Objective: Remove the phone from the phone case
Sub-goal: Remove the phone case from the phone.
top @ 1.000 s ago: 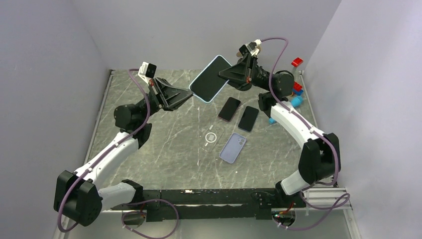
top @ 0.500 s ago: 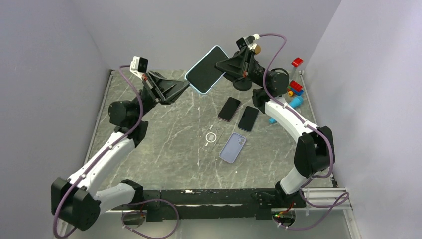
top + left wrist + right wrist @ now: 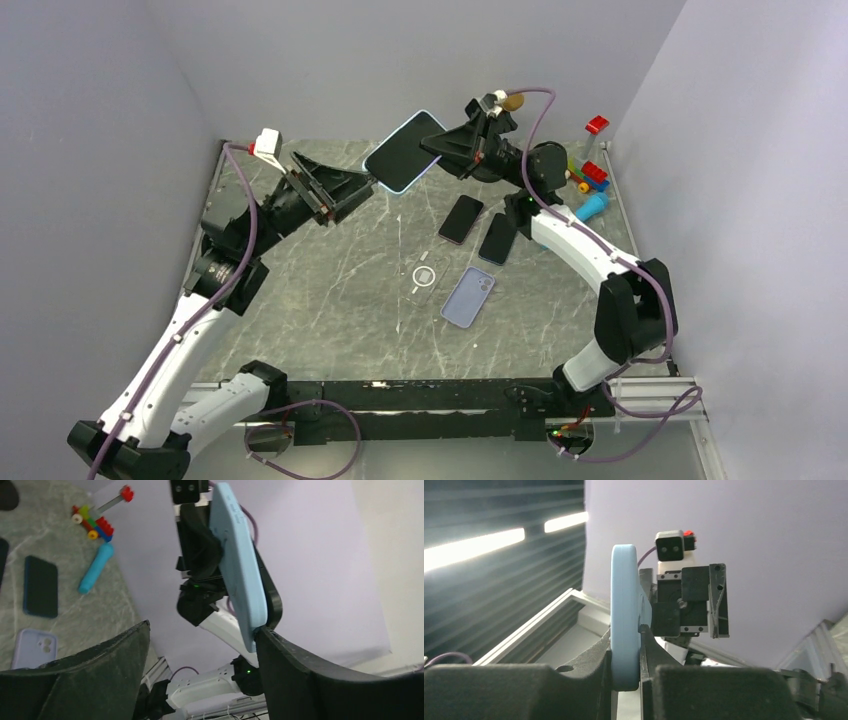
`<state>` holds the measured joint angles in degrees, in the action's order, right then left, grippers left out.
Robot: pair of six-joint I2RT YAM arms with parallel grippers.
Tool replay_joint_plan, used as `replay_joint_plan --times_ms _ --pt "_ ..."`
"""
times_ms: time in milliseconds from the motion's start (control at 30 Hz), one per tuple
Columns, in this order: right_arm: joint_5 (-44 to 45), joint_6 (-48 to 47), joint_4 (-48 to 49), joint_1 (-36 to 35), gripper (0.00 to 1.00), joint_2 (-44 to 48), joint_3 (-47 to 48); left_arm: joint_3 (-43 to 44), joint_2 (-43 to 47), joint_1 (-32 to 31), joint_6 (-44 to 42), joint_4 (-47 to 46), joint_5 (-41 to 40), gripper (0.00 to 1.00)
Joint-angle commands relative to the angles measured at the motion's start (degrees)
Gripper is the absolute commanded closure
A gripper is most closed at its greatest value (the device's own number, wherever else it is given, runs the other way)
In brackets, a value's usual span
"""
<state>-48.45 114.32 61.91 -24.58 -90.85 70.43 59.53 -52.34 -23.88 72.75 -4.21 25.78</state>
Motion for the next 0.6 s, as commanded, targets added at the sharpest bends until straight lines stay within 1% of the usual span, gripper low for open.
replay_joint_plan --times_ms 0,33,67,133,167,200,267,333,400,467,567 --pt "8.8 -4.0 -4.7 -2.2 1.0 7.2 -0.6 -0.7 -0.3 -0.6 -8.1 15.8 2.0 0.15" --pt "8.9 -5.8 -7.3 -2.2 1.0 7.7 -0.6 -1.2 0.2 -0.6 -7.9 14.4 2.5 0.13" --pt "9.1 -8.0 -10.2 -2.2 1.0 8.1 -0.6 -1.8 0.7 -0.7 -7.5 13.3 3.1 0.15" --pt "9.0 -12.3 -15.2 -2.2 1.0 8.6 0.2 -4.2 2.1 -1.0 -5.6 8.5 4.2 0.21" --pt "9.3 -14.2 -17.2 -2.3 1.0 8.9 0.2 -5.7 2.6 -1.1 -4.2 5.5 4.8 0.26" --pt "9.8 -14.1 -17.4 -2.3 1.0 8.9 -0.4 -7.0 3.1 -1.1 -2.2 2.6 5.2 0.3" --pt "10.5 -12.4 -14.4 -2.4 1.0 8.4 -2.1 -9.1 3.8 -1.4 0.0 -2.4 6.2 0.3" --pt "10.7 -12.5 -14.5 -2.5 1.0 8.2 -2.9 -9.2 3.8 -2.2 0.3 -3.9 6.8 0.29" --pt "10.6 -14.3 -16.7 -2.8 1.0 8.3 -2.5 -7.6 3.1 -3.4 -0.7 -2.4 7.1 0.26" --pt "10.6 -17.0 -20.9 -3.1 1.0 8.9 -1.7 -6.4 2.6 -4.5 -1.5 -0.2 6.8 0.24" --pt "11.4 -20.7 -25.5 -3.0 1.0 10.2 -1.3 -7.4 3.7 -5.8 -1.3 -2.3 5.3 0.11"
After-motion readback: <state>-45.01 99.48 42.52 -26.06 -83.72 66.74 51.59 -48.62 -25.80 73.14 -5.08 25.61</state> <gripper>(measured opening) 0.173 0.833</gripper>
